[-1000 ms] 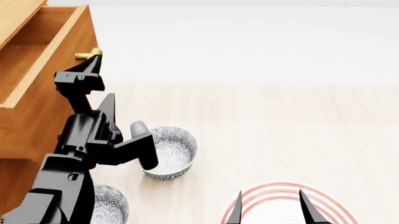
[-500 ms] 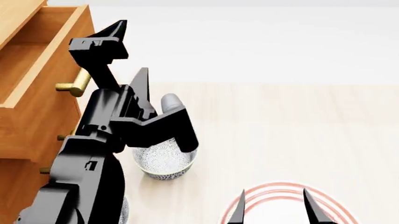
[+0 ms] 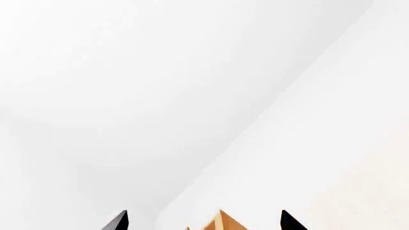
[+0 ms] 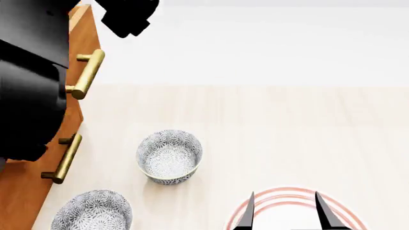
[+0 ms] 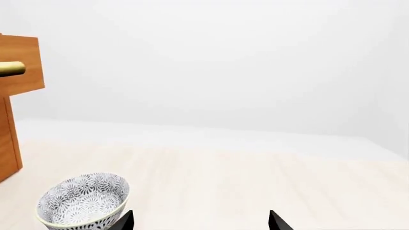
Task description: Open the top drawer of the cabinet.
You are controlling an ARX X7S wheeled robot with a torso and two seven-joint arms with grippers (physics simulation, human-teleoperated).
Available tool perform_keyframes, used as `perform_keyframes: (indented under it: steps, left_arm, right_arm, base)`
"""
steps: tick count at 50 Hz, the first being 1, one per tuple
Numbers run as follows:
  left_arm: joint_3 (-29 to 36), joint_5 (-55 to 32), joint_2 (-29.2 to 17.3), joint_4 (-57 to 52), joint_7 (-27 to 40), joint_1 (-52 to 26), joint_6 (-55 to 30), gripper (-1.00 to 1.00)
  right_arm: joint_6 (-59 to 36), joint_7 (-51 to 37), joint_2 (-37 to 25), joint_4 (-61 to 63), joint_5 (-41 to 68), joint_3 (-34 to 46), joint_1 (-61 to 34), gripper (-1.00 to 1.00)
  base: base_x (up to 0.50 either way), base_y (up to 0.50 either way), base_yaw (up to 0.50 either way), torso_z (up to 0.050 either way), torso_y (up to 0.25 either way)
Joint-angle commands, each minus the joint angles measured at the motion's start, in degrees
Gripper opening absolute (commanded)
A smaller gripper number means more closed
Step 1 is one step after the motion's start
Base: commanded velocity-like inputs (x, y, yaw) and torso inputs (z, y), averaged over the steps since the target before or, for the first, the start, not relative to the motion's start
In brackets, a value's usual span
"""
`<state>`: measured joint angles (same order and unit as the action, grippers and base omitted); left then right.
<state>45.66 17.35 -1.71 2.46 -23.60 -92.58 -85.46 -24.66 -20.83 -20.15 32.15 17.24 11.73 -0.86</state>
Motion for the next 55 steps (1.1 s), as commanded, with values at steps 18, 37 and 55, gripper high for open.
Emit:
perform_keyframes:
  steps: [18,37,55]
  left_arm:
    - [-14.55,-69.14,-12.09,29.30,42.39,-21.73,3.72,1.00]
    - [-10.98,-65.64,-11.50,35.03,40.82,-20.19,10.01,1.00]
    - [-9.39,-61.46,-7.35,52.24,36.54,-16.27,21.81,1.00]
  right_arm:
    - [0.85,-0.72,-0.29,-0.64,-0.11,0.27,0.64,1.00]
    - [1.66,-0.75,-0.56,-1.14,0.26,0.25,1.07,1.00]
    - [2.09,-1.01,-1.01,-2.20,0.51,-0.20,1.40,1.00]
  base:
    - [0.00,0.00,0.00,0.000,0.000]
    - [0.00,0.00,0.00,0.000,0.000]
    - [0.00,0.00,0.00,0.000,0.000]
